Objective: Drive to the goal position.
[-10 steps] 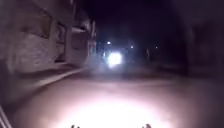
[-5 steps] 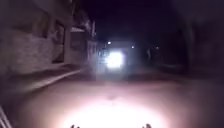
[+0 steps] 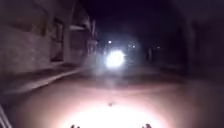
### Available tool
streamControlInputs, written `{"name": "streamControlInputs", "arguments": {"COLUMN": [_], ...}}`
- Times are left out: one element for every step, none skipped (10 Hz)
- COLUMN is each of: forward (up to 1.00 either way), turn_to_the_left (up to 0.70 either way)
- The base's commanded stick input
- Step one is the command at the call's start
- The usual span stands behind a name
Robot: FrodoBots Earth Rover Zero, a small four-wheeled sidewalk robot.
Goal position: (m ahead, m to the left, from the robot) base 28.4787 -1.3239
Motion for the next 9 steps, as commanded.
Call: {"name": "streamControlInputs", "arguments": {"forward": [0.5,0.5,0.5,0.5,0.5,0.5,0.5,0.5,0.5], "turn_to_the_left": [0.0,0.05,0.11,0.17,0.16,0.11,0.06,0.0,0.0]}}
